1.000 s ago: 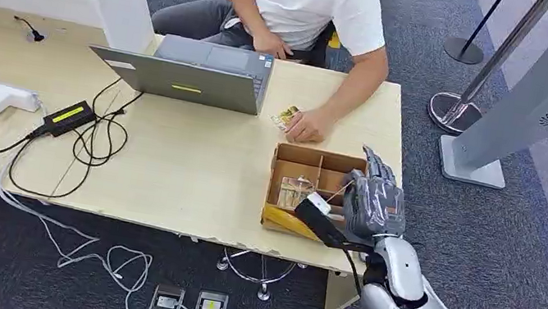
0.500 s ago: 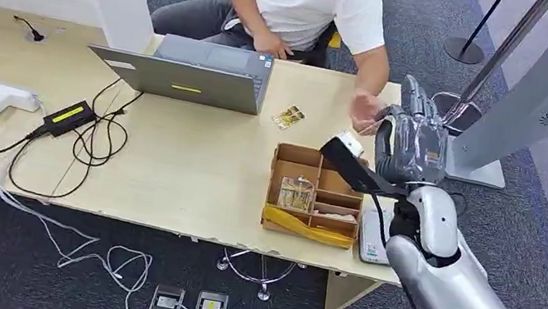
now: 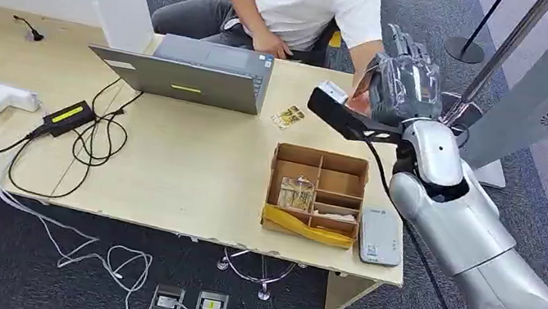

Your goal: Pass the card to the sensor for recognition and then transmit it.

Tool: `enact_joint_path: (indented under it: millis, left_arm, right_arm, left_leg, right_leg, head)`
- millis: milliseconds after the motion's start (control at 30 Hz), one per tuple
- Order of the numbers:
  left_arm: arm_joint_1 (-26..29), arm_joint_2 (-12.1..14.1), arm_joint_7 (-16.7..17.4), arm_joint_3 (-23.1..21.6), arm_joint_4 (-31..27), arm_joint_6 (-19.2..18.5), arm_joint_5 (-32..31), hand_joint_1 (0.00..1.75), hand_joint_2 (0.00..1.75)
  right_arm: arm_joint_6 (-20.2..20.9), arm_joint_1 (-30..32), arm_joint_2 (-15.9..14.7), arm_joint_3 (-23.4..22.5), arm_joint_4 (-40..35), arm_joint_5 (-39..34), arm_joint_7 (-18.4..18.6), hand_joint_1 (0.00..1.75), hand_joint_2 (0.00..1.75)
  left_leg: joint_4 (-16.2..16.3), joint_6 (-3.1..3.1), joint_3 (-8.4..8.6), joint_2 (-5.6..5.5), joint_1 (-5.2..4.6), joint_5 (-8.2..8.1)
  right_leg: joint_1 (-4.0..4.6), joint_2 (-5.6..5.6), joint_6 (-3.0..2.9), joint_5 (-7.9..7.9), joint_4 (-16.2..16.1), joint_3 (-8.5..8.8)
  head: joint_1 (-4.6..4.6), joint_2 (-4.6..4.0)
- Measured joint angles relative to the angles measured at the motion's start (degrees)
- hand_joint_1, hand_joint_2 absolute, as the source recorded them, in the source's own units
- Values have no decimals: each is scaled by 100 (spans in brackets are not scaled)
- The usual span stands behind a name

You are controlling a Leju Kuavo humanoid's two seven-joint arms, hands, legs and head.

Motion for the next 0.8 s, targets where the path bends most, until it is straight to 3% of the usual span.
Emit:
enact_joint_path:
  millis: [400, 433, 467, 800]
  left_arm:
    - [-1, 44, 42, -88, -7, -13, 35, 0, 175]
    - [1, 46, 42, -94, -7, -13, 33, 0, 175]
    - [1, 57, 42, -116, -7, -13, 35, 0, 175]
    - [-7, 70, 70, -193, -7, -13, 42, 0, 175]
  right_arm:
    - [-116, -257, 254, 262, 1279, -264, 18, 175, 175]
    - [-118, -257, 249, 278, 1335, -269, 22, 49, 175]
    - [-124, -257, 247, 293, 1398, -275, 37, 0, 175]
    - [-339, -231, 140, 450, 1658, -304, 221, 0, 175]
  left_leg:
    - [1, 0, -1, -6, 0, 0]
    - [1, 0, 0, -5, 0, 0]
    - [1, 0, 1, -2, 0, 0]
    - [1, 0, 4, 4, 0, -1]
  right_leg:
    - [0, -5, 0, 0, -9, 0]
    - [0, -4, 0, 0, -9, 0]
    - [0, -3, 0, 0, -9, 0]
    - [0, 2, 0, 0, -9, -1]
  head:
    - [2, 0]
    - [0, 0]
    - [0, 0]
    - [2, 0]
